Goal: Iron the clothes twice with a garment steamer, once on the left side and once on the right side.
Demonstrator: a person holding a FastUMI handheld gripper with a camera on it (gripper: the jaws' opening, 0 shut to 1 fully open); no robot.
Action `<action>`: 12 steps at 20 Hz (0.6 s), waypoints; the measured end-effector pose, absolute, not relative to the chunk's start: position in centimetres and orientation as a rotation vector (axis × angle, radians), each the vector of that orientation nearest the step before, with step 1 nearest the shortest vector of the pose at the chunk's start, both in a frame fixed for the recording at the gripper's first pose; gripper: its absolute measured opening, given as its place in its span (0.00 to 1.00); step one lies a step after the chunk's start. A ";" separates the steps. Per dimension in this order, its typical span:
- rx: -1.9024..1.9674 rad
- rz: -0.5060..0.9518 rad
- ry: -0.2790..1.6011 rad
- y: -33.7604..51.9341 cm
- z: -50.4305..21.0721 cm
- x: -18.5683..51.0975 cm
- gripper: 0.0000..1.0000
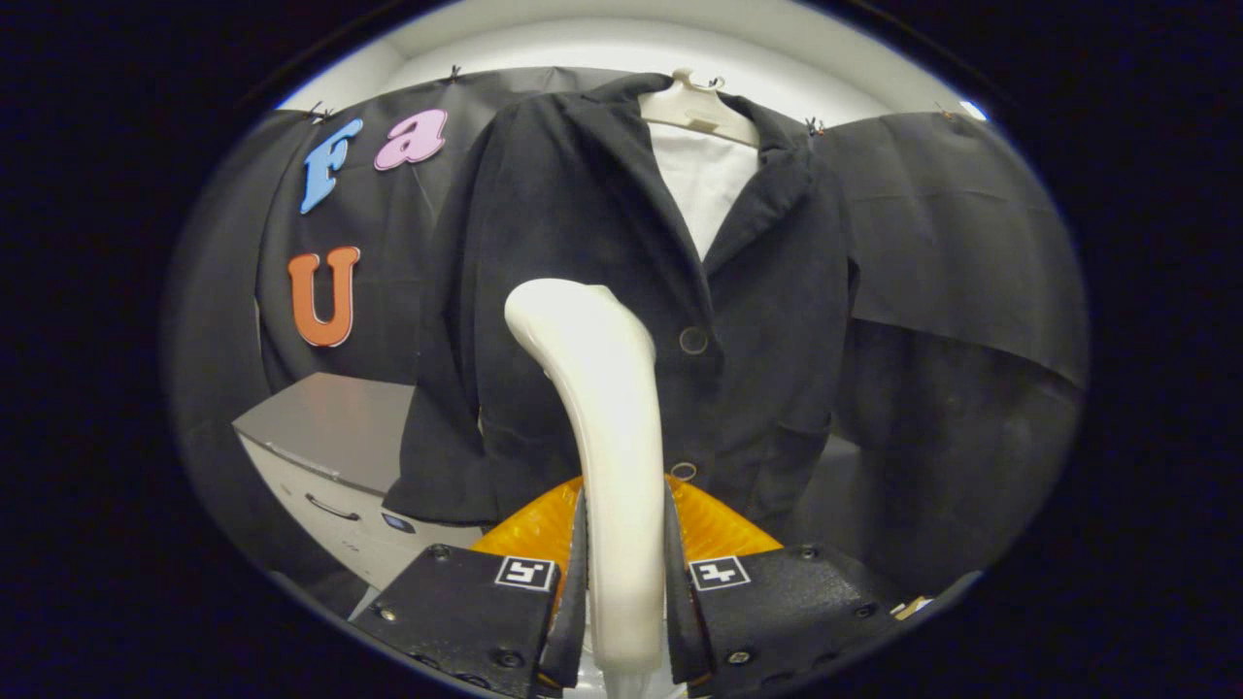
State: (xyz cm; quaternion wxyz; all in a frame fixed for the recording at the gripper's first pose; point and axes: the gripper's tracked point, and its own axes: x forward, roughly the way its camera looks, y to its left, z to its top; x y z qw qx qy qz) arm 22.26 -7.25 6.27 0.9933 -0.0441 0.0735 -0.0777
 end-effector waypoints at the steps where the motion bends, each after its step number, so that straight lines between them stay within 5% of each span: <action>1: -0.090 -0.157 0.156 -7.4 5.7 22.2 0.37; 12: -0.097 -0.166 0.269 -8.3 -3.1 22.0 0.37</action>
